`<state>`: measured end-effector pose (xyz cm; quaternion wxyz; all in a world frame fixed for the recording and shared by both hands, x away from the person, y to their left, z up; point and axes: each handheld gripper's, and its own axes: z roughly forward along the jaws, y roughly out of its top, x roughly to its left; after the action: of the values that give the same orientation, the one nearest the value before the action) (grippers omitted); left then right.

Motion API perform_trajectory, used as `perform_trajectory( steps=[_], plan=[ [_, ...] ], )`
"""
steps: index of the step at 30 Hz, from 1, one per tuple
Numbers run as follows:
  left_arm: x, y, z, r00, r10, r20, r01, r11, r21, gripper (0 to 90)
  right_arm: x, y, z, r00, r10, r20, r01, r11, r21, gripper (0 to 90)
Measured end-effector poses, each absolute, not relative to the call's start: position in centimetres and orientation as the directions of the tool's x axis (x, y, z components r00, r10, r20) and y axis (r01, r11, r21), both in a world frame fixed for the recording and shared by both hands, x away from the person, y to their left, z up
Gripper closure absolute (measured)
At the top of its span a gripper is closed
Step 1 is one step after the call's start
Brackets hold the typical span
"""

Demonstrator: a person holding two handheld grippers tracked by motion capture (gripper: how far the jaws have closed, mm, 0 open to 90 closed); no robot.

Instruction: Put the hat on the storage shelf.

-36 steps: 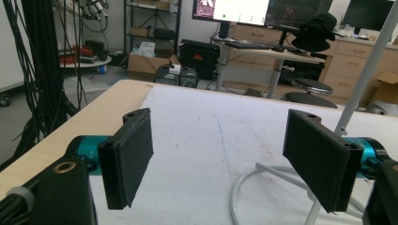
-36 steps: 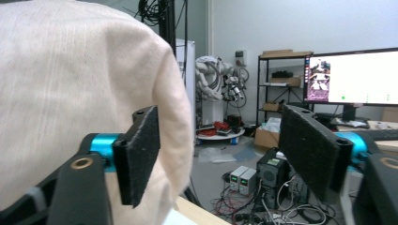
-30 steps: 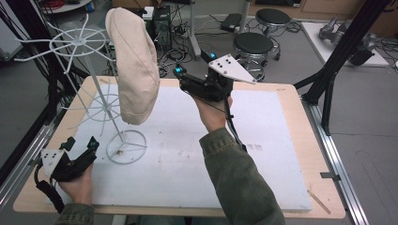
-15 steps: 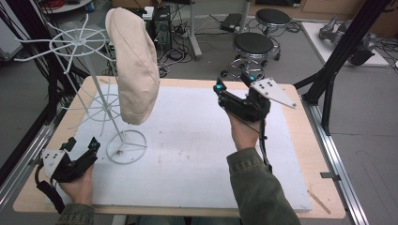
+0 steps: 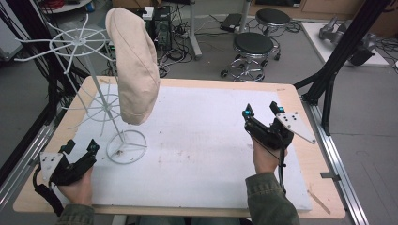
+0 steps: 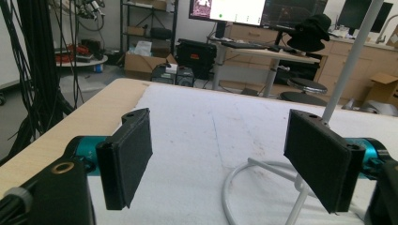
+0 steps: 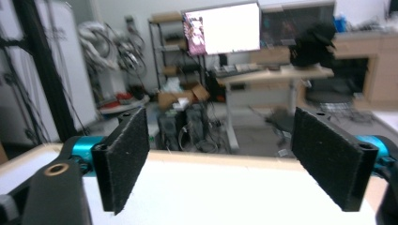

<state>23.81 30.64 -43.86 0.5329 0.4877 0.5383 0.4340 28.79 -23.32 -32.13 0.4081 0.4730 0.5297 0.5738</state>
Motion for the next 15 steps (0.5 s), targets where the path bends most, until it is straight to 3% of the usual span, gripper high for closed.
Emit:
perform_trajectory(
  steps=[15],
  plan=[
    [23.8,30.4,-44.0,0.050,0.988,-0.144,0.066,0.140,0.988,23.9,27.1,-26.1,-37.6,-0.116,0.983,0.144,0.084,-0.135,0.987,19.4]
  ],
)
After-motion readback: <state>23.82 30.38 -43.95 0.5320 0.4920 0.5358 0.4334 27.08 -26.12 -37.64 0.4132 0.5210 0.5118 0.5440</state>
